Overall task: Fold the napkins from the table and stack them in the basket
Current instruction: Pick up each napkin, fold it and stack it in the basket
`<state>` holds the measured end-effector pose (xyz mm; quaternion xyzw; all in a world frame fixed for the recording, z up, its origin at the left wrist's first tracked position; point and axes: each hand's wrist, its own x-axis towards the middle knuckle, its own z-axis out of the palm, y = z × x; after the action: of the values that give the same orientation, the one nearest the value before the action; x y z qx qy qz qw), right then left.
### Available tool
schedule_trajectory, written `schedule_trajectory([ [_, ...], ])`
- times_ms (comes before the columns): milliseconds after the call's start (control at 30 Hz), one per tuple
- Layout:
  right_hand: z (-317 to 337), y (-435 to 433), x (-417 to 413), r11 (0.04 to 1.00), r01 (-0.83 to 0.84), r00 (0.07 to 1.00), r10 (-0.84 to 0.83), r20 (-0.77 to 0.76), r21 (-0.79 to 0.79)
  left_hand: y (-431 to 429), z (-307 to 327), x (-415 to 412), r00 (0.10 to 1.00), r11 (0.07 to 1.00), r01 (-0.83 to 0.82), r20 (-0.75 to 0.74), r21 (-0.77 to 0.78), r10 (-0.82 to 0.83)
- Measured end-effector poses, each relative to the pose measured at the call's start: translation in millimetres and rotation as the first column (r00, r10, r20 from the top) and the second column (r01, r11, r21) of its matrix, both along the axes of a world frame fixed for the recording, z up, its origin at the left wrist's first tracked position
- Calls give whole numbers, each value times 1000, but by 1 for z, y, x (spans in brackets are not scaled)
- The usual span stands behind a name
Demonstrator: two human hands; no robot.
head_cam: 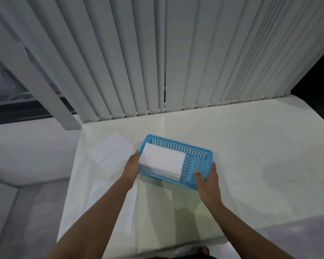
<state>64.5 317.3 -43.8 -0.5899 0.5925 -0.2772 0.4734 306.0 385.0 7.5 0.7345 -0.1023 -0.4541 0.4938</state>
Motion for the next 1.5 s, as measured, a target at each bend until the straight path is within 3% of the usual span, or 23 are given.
schedule_trajectory([
  [233,-19,28,23,993,115,993,-115,-17,33,16,-2,29,995,998,47,-82,-43,-51],
  [367,-17,38,25,990,138,983,-133,-128,32,24,-7,34,992,995,102,-69,-13,-103],
  [433,3,47,32,993,112,957,-118,-265,-38,30,-6,34,991,991,130,-3,8,-130],
  [533,24,61,44,987,-4,879,-74,-471,-161,43,-12,36,951,984,171,251,57,-180],
  [600,33,70,57,965,-100,859,-39,-511,-241,57,-18,39,923,992,86,369,89,-113],
  [700,43,80,80,922,-264,830,69,-554,-282,86,-29,41,904,985,-57,426,165,-19],
  [900,52,105,138,717,-628,698,347,-627,-302,147,-37,48,804,919,-117,579,377,-135],
  [1067,34,118,190,431,-863,462,465,-755,-263,187,-39,39,782,849,-172,594,500,-191],
  [1200,24,115,220,225,-968,221,536,-815,-114,208,-46,34,797,811,-212,577,546,-180],
  [1333,15,113,238,151,-988,108,550,-828,-28,215,-49,37,839,871,-168,530,462,-120],
  [1433,11,115,246,148,-989,85,567,-819,0,216,-53,49,900,906,-141,433,400,-51],
  [1500,11,116,252,144,-990,77,583,-809,9,217,-55,56,905,914,-65,409,401,-115],
])
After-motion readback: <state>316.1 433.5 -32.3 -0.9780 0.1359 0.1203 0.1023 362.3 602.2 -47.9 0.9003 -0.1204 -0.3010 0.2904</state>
